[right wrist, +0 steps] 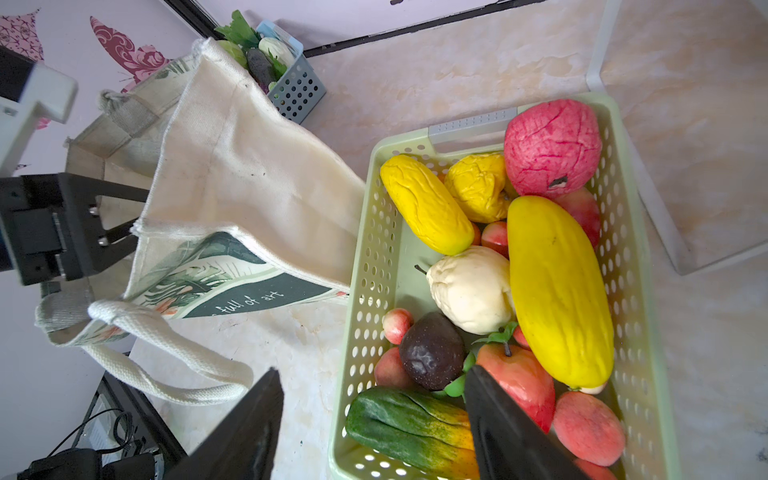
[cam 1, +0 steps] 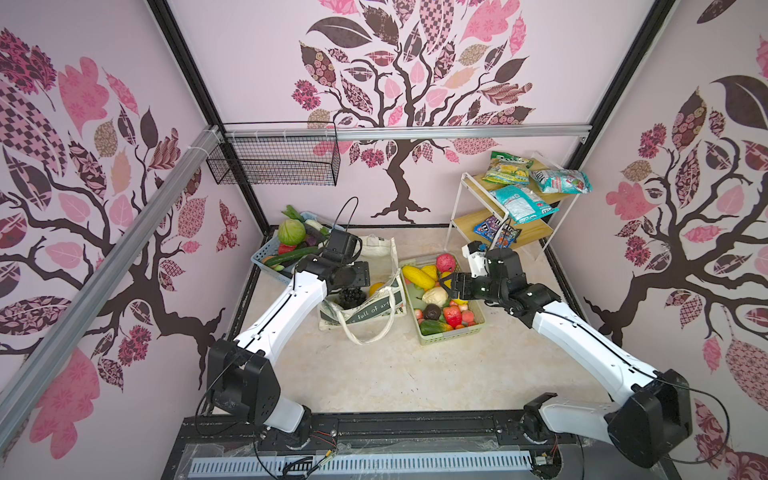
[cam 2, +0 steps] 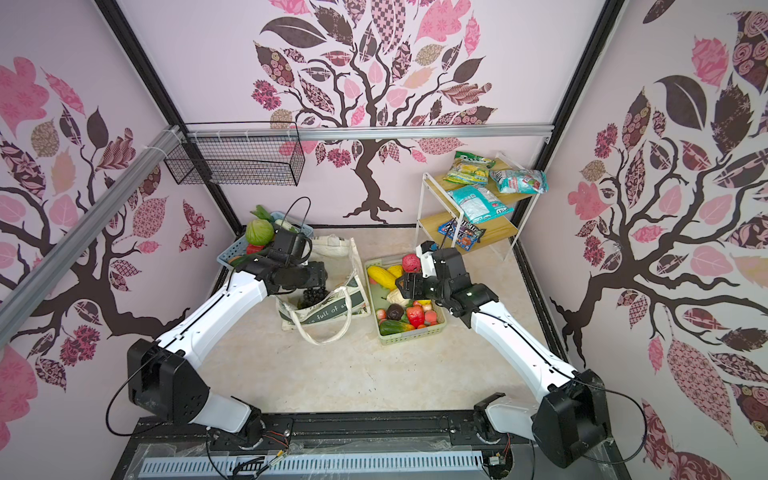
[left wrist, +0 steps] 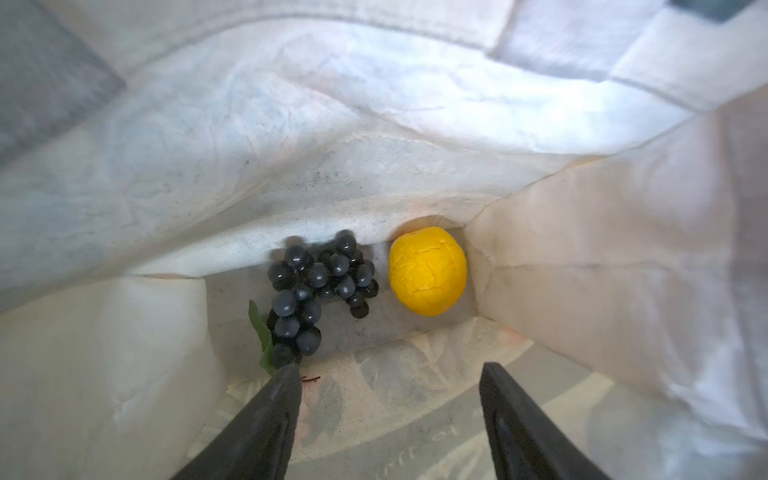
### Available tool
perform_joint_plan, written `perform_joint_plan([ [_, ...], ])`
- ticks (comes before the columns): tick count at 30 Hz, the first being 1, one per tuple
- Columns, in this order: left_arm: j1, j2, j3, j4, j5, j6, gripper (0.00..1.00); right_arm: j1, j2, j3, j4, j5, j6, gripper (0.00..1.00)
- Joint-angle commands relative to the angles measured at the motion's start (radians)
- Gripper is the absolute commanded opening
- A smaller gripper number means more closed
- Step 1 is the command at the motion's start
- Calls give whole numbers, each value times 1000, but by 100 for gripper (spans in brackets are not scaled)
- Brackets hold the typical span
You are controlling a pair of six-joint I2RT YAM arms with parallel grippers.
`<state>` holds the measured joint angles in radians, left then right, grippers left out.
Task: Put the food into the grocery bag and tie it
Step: 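Raise the open left gripper out of the tote bag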
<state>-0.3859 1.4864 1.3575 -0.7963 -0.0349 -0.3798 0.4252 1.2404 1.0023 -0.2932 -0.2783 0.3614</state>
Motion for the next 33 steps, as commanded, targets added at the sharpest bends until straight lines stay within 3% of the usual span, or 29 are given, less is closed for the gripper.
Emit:
perform_joint_plan([
  [1,-10,-40,61,17,62,65,70,9,27,7,9,-7,2,72],
  [14,-146,-133,101,8,174,239,64,21,36,4,15,0,7,72],
  [21,-205,-115,89,-43,107,309,63,26,38,2,22,1,10,72],
  [33,-266,9,109,-73,-48,305,58,34,36,-4,19,13,8,72],
])
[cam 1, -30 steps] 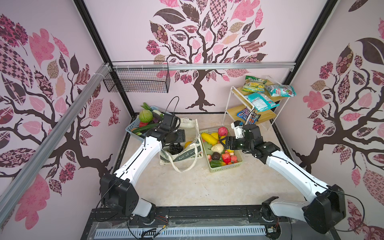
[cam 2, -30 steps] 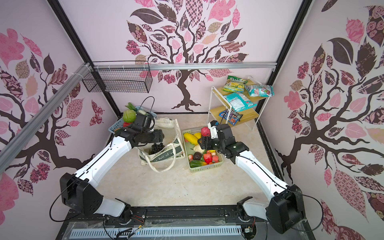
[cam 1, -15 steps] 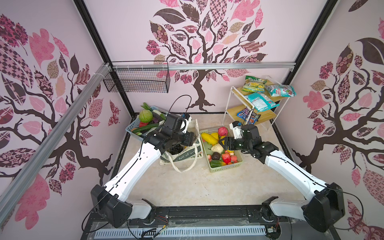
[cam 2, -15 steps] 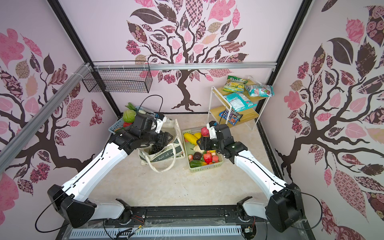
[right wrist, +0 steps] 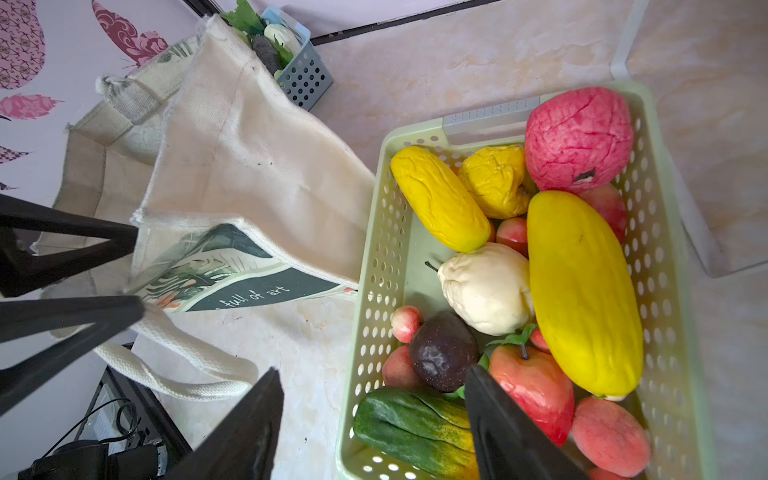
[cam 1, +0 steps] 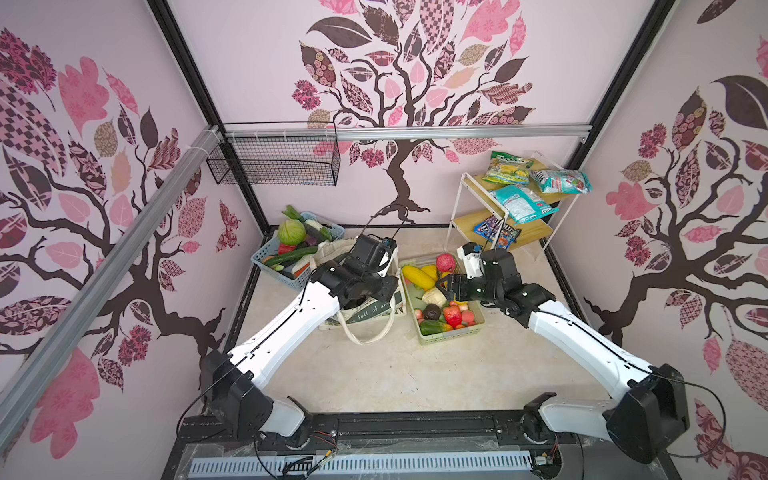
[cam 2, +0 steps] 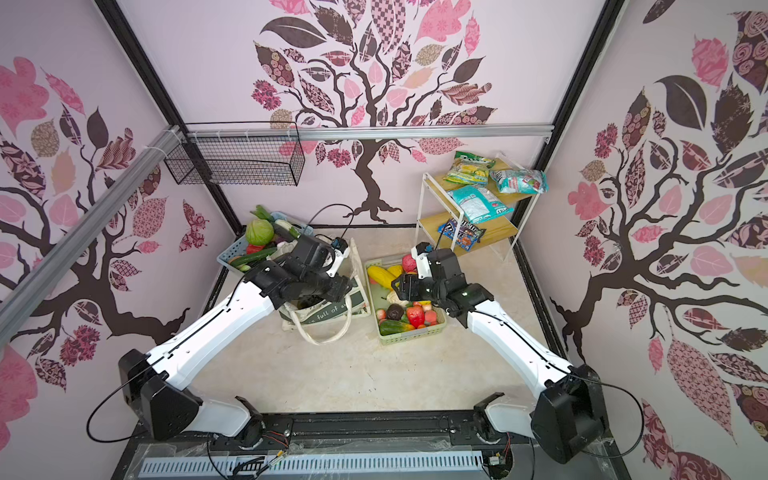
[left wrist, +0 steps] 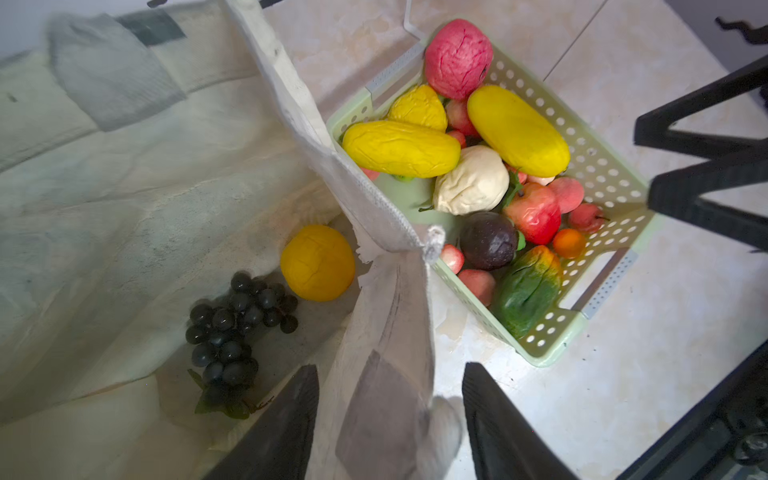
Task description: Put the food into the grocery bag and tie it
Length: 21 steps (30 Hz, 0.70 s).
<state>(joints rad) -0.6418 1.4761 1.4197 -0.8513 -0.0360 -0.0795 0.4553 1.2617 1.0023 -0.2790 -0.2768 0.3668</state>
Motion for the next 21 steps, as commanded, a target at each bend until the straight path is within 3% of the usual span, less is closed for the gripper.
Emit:
perform_joint_plan([
  [1,-10,27,48,-18,-51,-1,56,5,15,-3,4,11,3,72],
  [12,-10,112,87,-20,-141,-153,31,4,11,-16,5,11,2,72],
  [16,-10,130,100,-16,-183,-231,16,4,8,-21,7,11,2,72],
  [21,6,135,103,3,-194,-319,12,4,8,-36,17,11,1,72],
])
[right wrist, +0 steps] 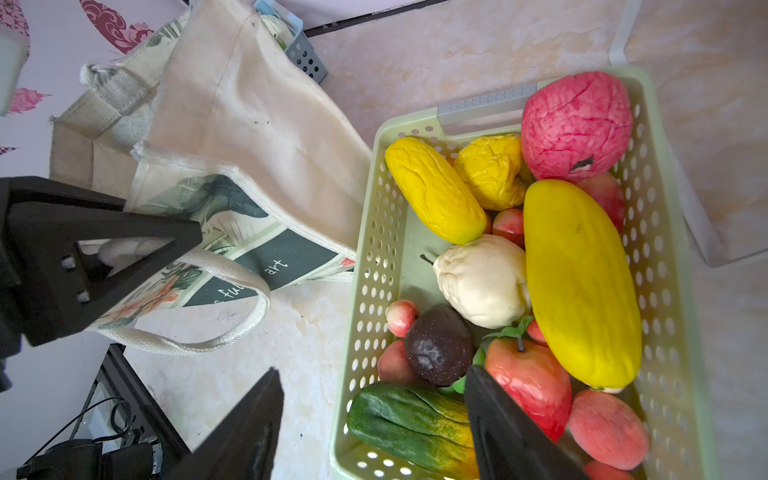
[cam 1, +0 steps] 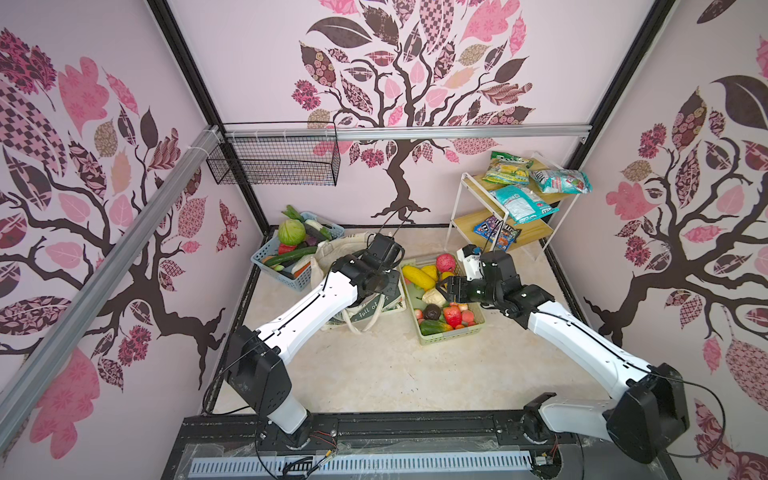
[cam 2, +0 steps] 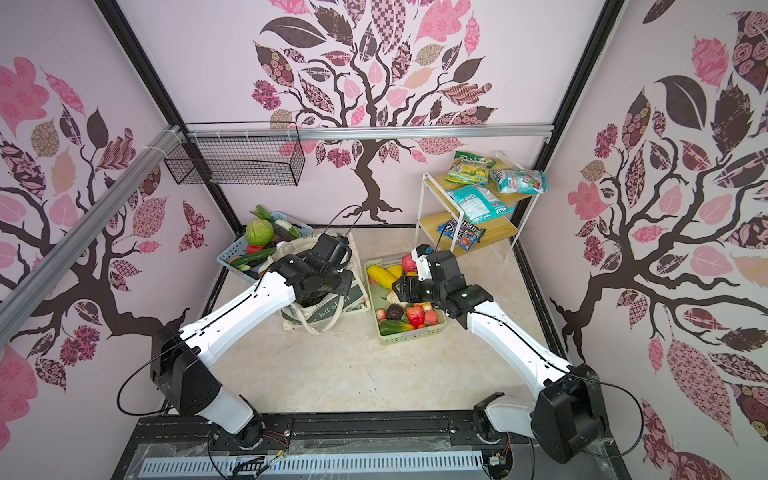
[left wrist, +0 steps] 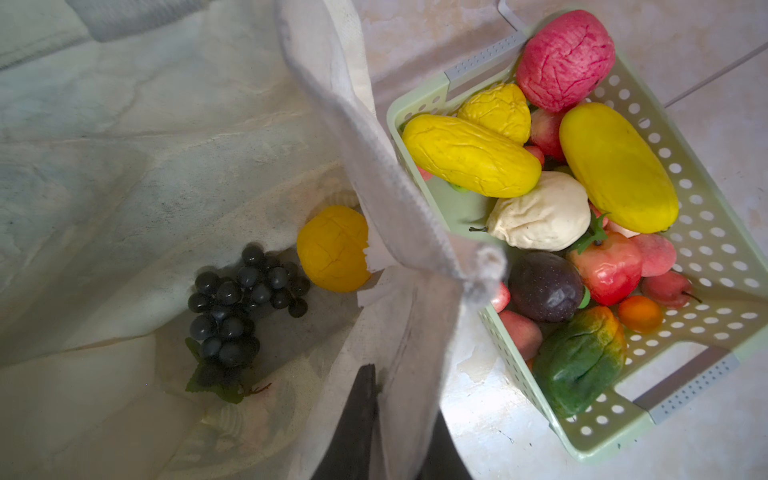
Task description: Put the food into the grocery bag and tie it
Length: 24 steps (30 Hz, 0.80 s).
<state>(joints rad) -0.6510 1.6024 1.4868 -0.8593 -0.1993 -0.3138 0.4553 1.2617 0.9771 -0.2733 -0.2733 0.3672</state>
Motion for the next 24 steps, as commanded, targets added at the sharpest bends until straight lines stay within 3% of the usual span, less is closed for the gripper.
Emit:
perform_joint_plan([
  [1,22,5,32,19,-27,-105,11,5,9,-14,12,7,1,72],
  [8,95,-37,-46,155,69,-247,6,5,10,-17,18,5,-2,72],
  [18,121,0,-34,219,6,-368,5,5,16,-8,19,-3,-7,72],
  [24,121,77,36,221,-20,-374,5,19,32,-7,23,11,-5,72],
])
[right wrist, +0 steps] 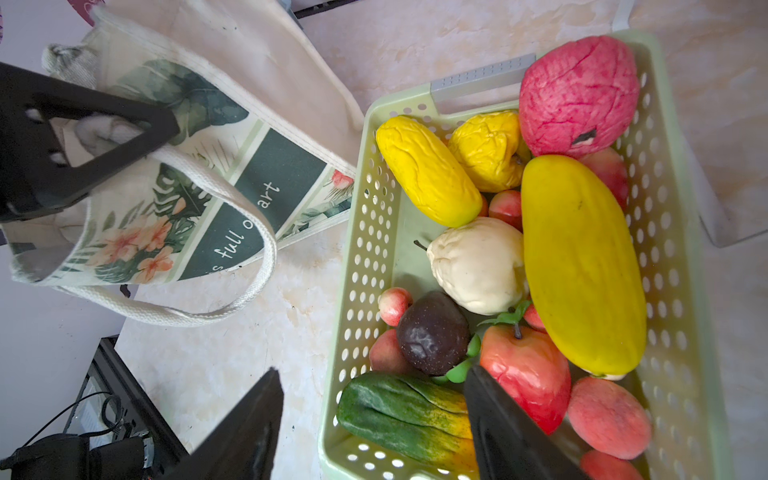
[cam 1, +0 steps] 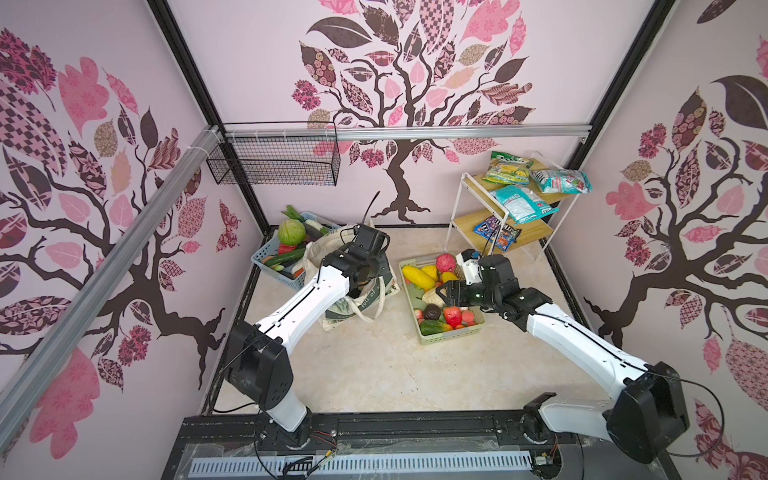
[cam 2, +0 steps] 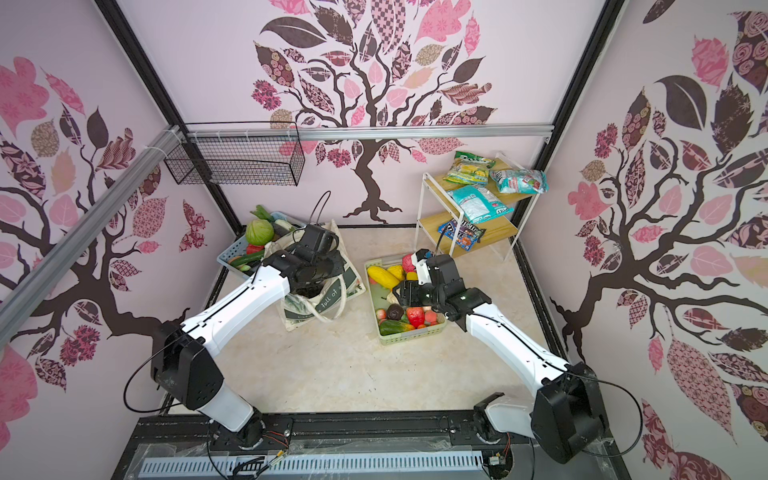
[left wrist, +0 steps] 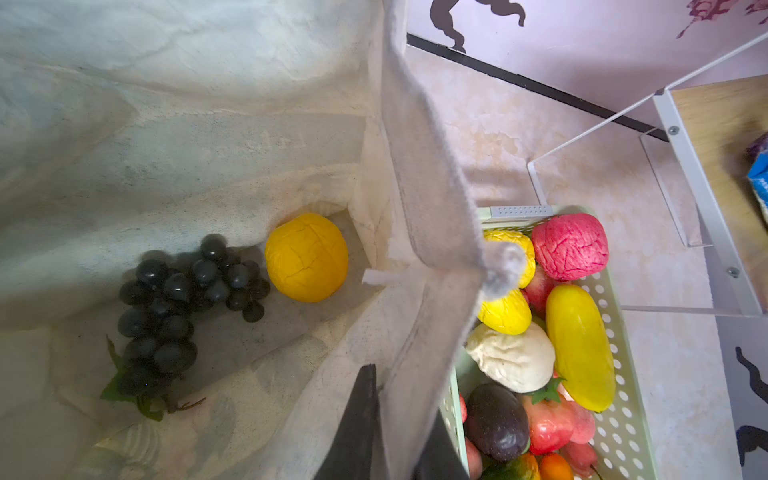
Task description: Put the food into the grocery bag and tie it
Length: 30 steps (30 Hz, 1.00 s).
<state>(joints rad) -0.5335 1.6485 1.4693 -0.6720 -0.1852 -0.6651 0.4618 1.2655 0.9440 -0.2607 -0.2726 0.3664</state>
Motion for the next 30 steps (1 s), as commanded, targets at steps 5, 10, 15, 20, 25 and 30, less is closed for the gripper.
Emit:
perform_joint_plan([
  [5,15,83,115,27,-49,-3,6,29,76,38,9,59,-12,72],
  [10,21,106,137,21,-26,34,17,69,152,59,6,131,-30,72],
  [15,21,75,118,23,-3,73,34,84,227,77,8,187,-45,72],
  [20,22,24,109,10,32,113,54,87,291,115,-9,276,-68,72],
  [25,21,-32,92,-14,24,143,67,87,354,161,-31,335,-60,72],
  [30,21,-79,88,-65,-26,184,70,98,402,196,-28,382,-126,73],
])
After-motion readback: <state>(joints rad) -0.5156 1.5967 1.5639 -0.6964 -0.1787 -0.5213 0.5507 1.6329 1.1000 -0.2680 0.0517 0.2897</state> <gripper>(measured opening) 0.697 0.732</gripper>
